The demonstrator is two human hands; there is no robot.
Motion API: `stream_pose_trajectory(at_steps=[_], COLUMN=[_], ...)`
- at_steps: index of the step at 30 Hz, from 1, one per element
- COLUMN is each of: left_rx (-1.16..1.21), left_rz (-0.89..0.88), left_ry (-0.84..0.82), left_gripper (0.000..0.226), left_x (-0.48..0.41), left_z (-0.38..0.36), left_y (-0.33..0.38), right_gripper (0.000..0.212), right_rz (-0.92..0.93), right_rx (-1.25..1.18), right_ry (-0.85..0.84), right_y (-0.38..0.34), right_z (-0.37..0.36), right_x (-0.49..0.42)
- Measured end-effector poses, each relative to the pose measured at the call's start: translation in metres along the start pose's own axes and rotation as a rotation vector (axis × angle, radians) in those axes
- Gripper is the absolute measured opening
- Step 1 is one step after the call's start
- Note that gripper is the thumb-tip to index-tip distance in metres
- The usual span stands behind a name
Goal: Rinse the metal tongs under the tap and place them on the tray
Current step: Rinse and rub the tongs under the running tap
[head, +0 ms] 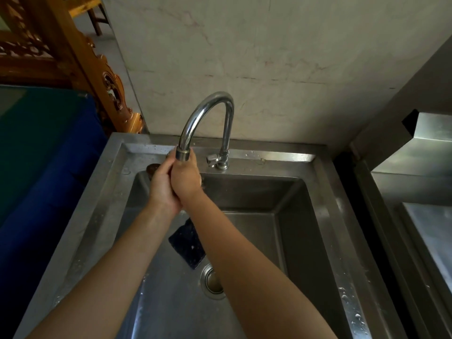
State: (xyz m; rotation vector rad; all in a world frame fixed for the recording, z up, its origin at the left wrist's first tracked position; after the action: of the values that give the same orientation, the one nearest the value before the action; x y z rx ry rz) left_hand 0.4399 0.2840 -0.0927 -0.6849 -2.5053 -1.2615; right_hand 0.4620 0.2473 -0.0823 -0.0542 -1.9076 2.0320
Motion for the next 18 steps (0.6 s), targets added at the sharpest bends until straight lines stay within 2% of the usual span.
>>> stream_pose_trajectory(at_steps=[4,7,9,12,13,15,17,18], left_rx=[-0.149,-0.197,-0.191,-0.176,-0.181,-0.165,-0.120,-0.112], left_rz=[0.021,-0.045,-0.081,-0.123,-0.132,-0.141,-0.145,-0.150], left_ry=[0.207,0.272,0.265,0.220,0.222,0.226,0.193,0.172], left_gripper=[0.024,0.019,0.015,0.011,0.015,0.025,0.033,0.036], left_x=[-0.009,-0.017,-0.023,-0.035,-0.040,-0.048,-0.056,-0.059], left_z=[0.016,0.021,0.022,0.020,0.022,0.024,0.023,0.021], left_y=[-0.005,0.001,0.006,0.010,0.010,0.012,0.013,0.013], right_gripper=[0.023,0.041,0.049,0.068,0.076,0.080,0.068,0.060], right_rz=[-0.054,0.034,0.120,0.199,0.156,-0.002,-0.149,-0.199], right_rx=[-0.245,-0.280,-0.124,0.396,0.476,0.479,0.345,0.200], right_ry=[0.021,0.022,0.024,0.036,-0.018,-0.222,-0.398,-0.428], right_y=[0.005,0.003,0.003,0.018,0.031,0.062,0.082,0.085], right_z=[0.010,0.026,0.039,0.062,0.067,0.067,0.059,0.056], right_x=[-0.006,-0.006,0.002,0.016,0.021,0.029,0.042,0.046])
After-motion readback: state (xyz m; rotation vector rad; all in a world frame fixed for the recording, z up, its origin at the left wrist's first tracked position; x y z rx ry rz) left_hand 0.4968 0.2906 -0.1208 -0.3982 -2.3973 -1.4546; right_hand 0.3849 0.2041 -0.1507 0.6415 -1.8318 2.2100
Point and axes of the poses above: each hand's wrist, its own x-axis away from the middle knuckle, its own z-axis out of the back of the hand, y = z × x, the point moved 10 cm from there along -x, towards the middle knuckle, and after that the axes turned 8 degrees about -x, right-handed, at the moved point
